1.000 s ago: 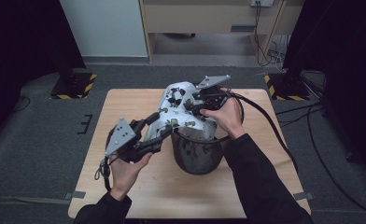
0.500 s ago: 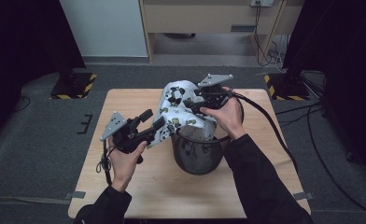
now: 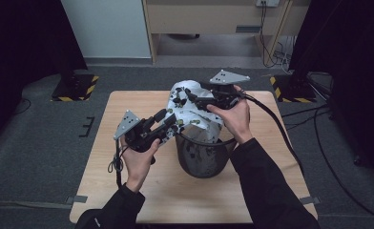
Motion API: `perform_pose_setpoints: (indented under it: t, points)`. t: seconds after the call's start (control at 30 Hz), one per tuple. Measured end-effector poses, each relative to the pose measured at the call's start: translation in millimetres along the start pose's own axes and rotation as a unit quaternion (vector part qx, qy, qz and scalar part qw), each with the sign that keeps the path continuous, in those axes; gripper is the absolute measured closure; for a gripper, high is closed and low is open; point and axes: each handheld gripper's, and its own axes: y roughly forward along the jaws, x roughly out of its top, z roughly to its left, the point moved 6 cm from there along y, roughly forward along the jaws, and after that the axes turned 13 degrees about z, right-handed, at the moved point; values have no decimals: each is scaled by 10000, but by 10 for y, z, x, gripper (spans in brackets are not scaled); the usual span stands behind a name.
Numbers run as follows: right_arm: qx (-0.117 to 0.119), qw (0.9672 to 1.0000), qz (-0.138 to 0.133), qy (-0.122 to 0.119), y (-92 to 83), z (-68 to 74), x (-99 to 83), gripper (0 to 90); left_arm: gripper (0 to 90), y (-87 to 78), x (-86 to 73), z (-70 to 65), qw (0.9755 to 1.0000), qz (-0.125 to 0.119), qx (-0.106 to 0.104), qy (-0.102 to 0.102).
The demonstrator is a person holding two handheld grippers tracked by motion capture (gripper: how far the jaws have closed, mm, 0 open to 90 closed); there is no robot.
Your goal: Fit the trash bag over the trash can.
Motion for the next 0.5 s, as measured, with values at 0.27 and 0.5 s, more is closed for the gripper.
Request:
perform_pose_setpoints:
  t: [0.27, 0.5]
  points:
    - [127, 9989, -442, 111, -109, -30, 109, 336, 882, -42, 65, -118, 9978, -267, 55, 604]
    - [583, 9944, -835, 272, -176, 13, 209, 277, 885, 76, -25, -513, 9869, 72, -164, 1602]
